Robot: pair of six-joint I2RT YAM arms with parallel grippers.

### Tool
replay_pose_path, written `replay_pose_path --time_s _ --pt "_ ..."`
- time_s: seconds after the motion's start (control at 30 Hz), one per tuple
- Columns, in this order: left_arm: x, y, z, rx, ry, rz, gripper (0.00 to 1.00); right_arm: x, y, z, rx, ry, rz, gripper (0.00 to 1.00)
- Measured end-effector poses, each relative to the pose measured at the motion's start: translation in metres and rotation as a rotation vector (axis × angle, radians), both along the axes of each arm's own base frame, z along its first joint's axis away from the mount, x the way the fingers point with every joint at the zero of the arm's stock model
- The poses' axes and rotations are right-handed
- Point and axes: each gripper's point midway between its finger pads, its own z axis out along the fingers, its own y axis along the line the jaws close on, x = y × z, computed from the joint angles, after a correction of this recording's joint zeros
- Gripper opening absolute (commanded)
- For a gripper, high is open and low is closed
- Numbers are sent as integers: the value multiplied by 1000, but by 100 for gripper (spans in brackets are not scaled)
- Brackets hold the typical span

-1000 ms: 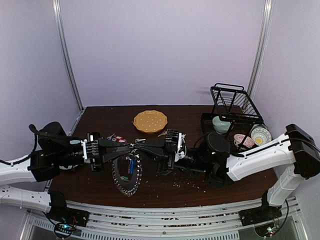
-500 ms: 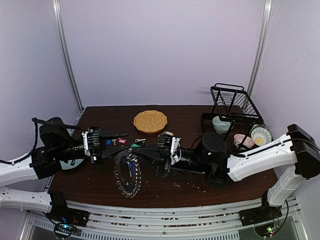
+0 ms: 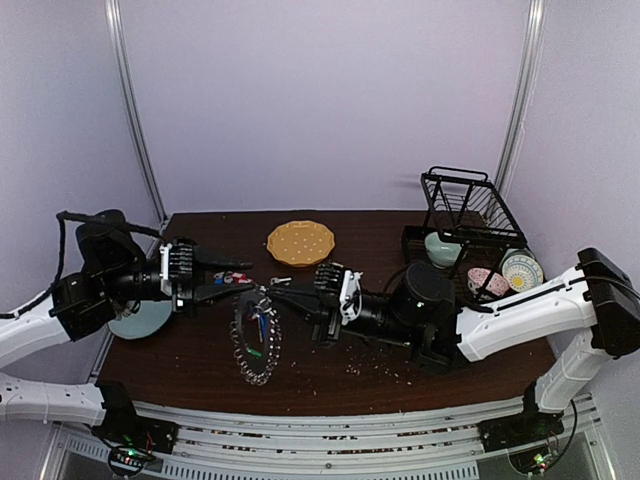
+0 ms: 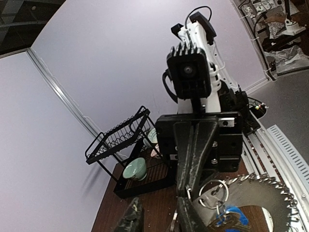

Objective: Put the keys on the keyring

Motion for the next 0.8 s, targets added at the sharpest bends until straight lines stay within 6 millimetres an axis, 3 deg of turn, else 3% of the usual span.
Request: replay_pose_path --time_s 0.2,0.37,0.6,0.8 --pt "-14 7 6 32 13 -40 40 1 -3 7 12 -1 -9 0" --pt "-6 6 3 37 98 -1 30 1 -4 9 15 -1 -14 0" --pt "-5 4 18 -31 164 -6 33 3 -5 9 16 3 -24 0" --pt "0 -6 3 5 229 -27 34 4 -5 9 16 4 -30 0"
